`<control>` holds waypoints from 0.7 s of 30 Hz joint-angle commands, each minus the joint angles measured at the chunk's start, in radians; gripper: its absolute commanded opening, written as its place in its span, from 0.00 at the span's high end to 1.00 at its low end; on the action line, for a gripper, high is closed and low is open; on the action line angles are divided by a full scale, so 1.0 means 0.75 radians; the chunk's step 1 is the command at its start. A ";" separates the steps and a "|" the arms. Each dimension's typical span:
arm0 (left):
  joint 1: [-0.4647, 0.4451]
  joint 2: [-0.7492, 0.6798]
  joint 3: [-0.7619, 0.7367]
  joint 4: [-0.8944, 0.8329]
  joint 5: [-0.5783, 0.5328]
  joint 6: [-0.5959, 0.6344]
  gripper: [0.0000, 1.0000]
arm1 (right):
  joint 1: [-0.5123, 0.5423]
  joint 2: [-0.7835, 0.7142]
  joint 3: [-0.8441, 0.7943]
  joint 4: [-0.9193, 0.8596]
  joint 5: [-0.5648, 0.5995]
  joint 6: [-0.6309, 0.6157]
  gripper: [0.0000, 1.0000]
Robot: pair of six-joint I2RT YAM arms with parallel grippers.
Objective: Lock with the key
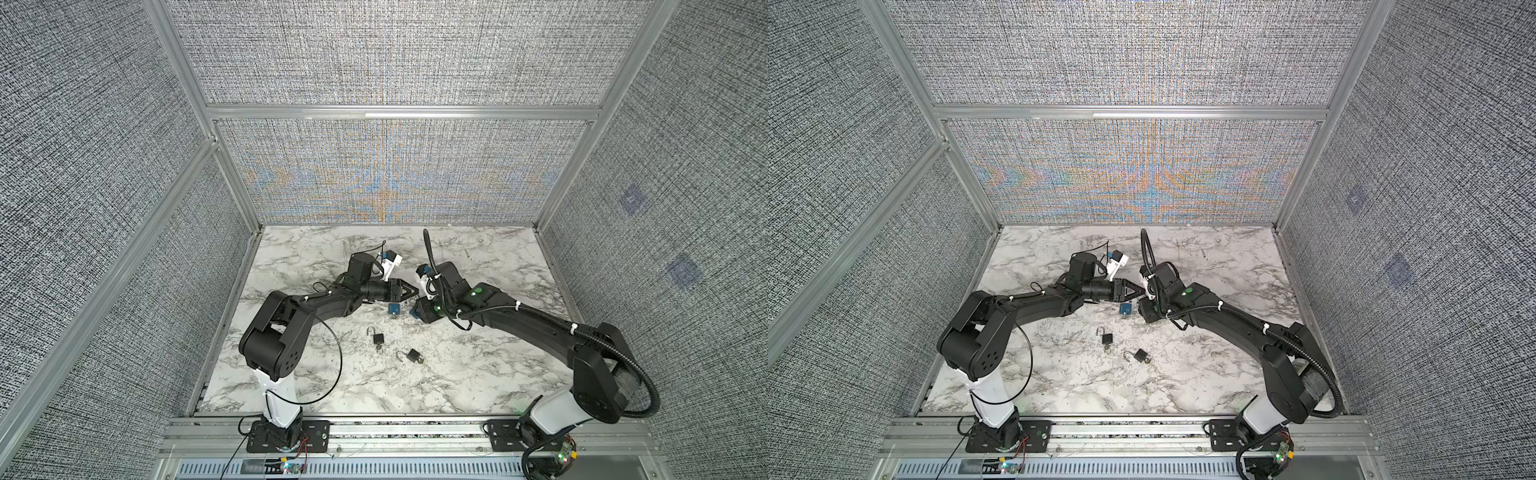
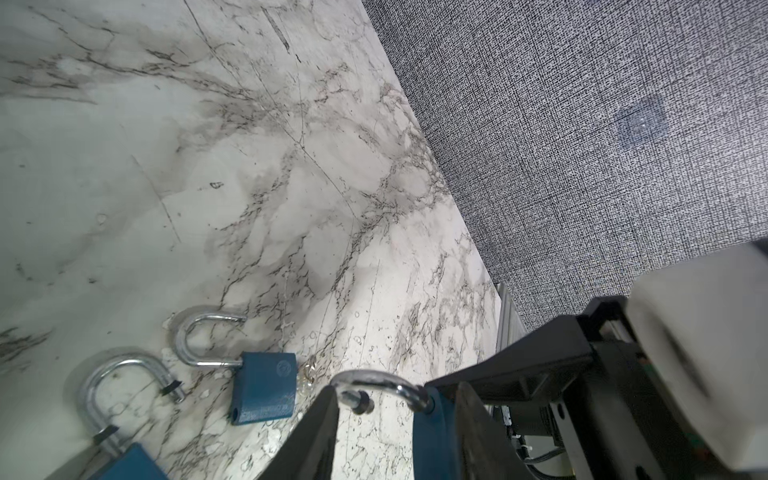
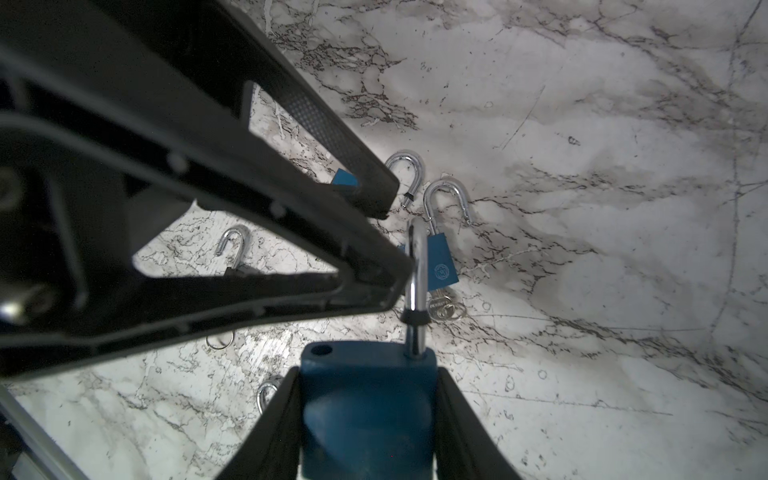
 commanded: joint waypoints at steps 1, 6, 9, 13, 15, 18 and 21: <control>-0.010 0.012 0.017 0.014 0.026 0.011 0.52 | 0.003 -0.004 0.017 0.008 0.018 0.003 0.64; -0.029 0.037 0.036 0.021 0.030 0.010 0.52 | 0.011 0.000 0.023 0.006 0.019 0.005 0.64; -0.033 0.047 0.046 0.024 0.030 0.006 0.52 | 0.011 -0.003 0.025 0.010 0.024 0.008 0.64; -0.037 0.058 0.053 0.039 0.038 -0.006 0.54 | 0.016 -0.006 0.023 0.011 0.026 0.011 0.64; -0.039 0.063 0.056 0.053 0.042 -0.014 0.55 | 0.018 -0.009 0.023 0.010 0.024 0.011 0.64; -0.041 0.073 0.056 0.072 0.051 -0.027 0.56 | 0.021 -0.012 0.023 0.010 0.025 0.011 0.64; -0.045 0.086 0.063 0.087 0.056 -0.041 0.57 | 0.025 -0.012 0.025 0.013 0.024 0.010 0.64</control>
